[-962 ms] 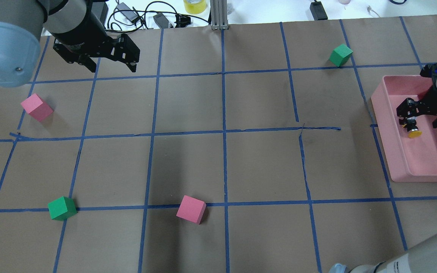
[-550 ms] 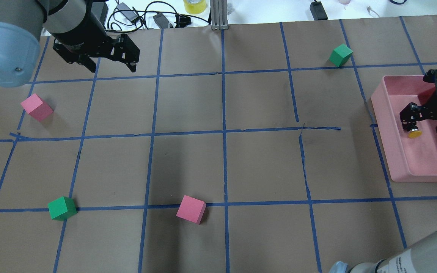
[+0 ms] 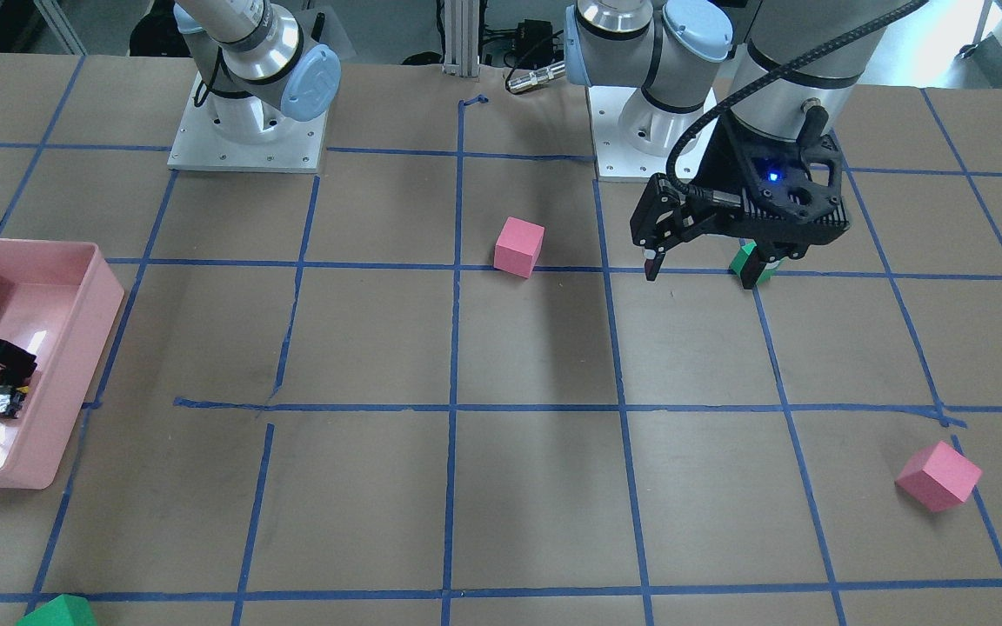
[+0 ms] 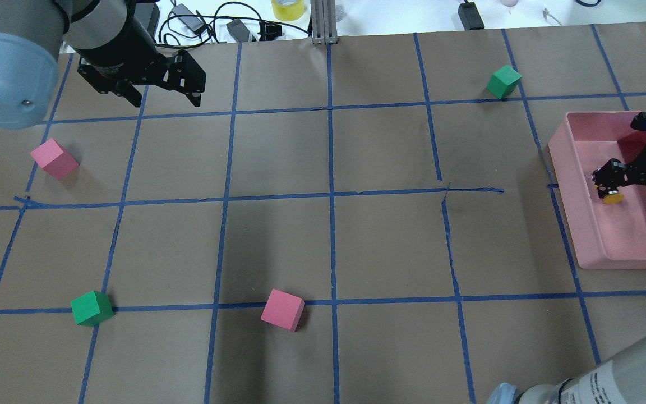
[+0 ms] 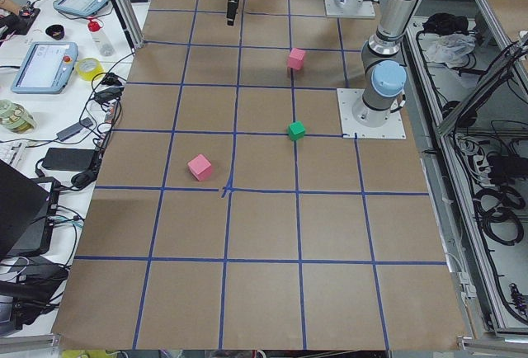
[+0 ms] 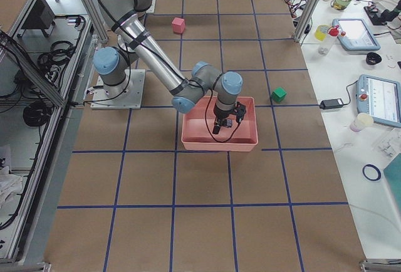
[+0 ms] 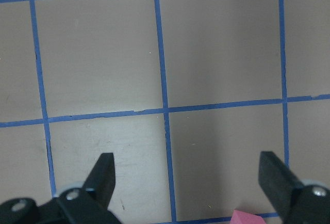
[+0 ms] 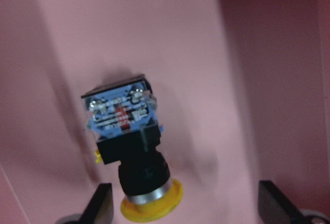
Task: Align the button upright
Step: 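Lift the yellow push button up out of the pink tray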
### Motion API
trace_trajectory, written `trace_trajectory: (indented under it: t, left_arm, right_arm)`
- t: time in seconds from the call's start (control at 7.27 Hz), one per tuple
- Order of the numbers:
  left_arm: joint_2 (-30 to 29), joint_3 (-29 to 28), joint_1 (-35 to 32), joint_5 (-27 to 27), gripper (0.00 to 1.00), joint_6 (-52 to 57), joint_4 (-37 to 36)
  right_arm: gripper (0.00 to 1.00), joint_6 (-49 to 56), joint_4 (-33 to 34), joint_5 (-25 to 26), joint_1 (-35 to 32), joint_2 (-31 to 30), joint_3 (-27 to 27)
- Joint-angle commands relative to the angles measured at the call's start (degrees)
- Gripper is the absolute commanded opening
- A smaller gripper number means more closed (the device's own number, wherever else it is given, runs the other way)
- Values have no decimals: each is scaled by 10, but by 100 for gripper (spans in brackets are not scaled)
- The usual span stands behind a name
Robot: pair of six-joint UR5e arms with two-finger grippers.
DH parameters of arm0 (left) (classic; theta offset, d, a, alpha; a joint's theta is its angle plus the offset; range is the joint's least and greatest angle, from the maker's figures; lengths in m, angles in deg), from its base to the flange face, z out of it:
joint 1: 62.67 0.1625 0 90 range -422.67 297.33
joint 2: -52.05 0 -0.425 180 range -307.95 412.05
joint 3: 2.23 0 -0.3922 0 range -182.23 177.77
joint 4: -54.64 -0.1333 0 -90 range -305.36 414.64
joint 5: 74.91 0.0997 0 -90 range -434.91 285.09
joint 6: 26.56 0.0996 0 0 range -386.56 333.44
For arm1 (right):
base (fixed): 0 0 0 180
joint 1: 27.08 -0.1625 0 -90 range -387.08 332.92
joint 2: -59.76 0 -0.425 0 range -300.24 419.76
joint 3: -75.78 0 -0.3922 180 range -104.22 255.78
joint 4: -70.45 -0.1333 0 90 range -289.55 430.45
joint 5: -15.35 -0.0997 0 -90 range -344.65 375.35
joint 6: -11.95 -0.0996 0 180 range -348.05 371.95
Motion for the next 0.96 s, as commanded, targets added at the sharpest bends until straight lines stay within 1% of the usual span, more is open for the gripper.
trace_trajectory:
  t: [0.0, 0.14, 0.55, 0.69, 0.83]
  left_arm:
    - [0, 0, 5, 0, 100, 1, 0]
    - [0, 0, 8, 0, 100, 2, 0]
    - [0, 0, 8, 0, 100, 2, 0]
    - [0, 1, 9, 0, 100, 2, 0]
    - [0, 1, 9, 0, 100, 2, 0]
  right_arm:
    - [6, -3, -5, -6, 4, 7, 0]
    - [0, -6, -6, -23, 4, 6, -1]
    - [0, -13, -9, -46, 3, -20, -18]
    - [0, -14, -23, -47, -2, -38, -27]
    - [0, -14, -52, -47, -8, -57, -44]
